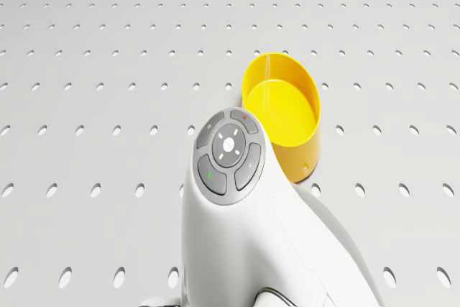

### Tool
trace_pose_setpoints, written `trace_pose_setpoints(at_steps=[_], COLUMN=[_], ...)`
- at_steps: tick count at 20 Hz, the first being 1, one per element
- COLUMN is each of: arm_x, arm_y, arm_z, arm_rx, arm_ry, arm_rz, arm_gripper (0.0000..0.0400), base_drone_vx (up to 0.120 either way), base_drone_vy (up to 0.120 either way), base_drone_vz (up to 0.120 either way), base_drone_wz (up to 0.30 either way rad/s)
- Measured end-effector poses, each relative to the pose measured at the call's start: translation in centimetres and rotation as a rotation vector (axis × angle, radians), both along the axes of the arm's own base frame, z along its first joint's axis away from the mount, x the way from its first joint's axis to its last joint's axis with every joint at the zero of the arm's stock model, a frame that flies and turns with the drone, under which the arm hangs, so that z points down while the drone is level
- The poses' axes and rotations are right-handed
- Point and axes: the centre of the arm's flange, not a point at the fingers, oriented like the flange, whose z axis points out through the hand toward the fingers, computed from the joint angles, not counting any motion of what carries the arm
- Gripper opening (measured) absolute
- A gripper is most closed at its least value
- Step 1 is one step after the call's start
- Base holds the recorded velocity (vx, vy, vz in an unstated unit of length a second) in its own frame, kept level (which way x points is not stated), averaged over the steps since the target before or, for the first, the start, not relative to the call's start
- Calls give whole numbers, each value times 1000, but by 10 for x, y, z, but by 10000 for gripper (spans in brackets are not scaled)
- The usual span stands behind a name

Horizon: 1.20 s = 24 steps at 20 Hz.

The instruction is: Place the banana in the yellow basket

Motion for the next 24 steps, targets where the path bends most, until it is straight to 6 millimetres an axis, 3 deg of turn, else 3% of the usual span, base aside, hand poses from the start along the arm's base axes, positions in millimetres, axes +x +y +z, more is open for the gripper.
trace_pose_setpoints(at_steps=[16,17,20,24], arm_x=[-8,-8,-8,-8], arm_y=[0,0,0,0], arm_z=[25,26,27,27], arm_rx=[0,0,0,0], arm_ry=[0,0,0,0], arm_rz=[0,0,0,0], arm_gripper=[400,380,259,192], base_drone_vx=[0,0,0,0], base_drone_vy=[0,0,0,0], base_drone_vz=[0,0,0,0], base_drone_wz=[0,0,0,0])
